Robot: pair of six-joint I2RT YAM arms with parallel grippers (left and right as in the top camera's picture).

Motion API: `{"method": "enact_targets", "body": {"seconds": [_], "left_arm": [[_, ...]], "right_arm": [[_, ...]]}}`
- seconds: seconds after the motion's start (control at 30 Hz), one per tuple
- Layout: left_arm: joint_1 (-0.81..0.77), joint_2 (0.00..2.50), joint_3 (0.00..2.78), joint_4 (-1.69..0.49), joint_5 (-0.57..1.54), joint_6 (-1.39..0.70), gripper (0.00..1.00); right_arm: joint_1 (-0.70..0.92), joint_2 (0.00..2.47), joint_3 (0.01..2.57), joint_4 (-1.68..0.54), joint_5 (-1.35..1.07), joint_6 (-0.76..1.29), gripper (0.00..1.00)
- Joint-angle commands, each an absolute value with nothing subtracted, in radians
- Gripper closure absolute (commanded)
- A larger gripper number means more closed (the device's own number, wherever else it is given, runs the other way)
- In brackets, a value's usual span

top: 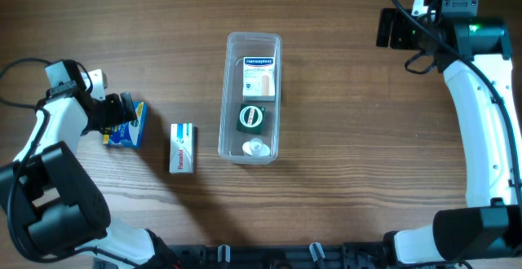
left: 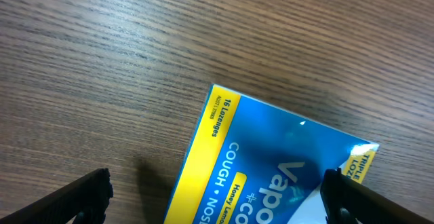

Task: Pack container
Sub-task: 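Grasp the VapoDrops box with the left gripper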

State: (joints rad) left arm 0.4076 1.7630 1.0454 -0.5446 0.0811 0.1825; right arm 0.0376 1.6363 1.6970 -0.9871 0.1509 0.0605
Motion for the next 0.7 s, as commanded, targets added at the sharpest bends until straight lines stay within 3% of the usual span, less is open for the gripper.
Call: {"method": "enact_targets", "body": {"seconds": [0.0,0.17,0.67], "left_arm": [[0.408,1.682,1.068,-0.542,0.097,0.204,0.0],[0.408,1.636,1.068,-0.57,0.099,0.212,0.0],[0.408,1.638,1.066,-0.686,0.277,0.548,0.0]], "right_arm": [[0.038,1.627,1.708,-0.984,0.158,0.079,0.0],[0.038,1.627,1.708,-0.984,0.158,0.079,0.0],[0.038,1.627,1.708,-0.984,0.158,0.079,0.0]]}}
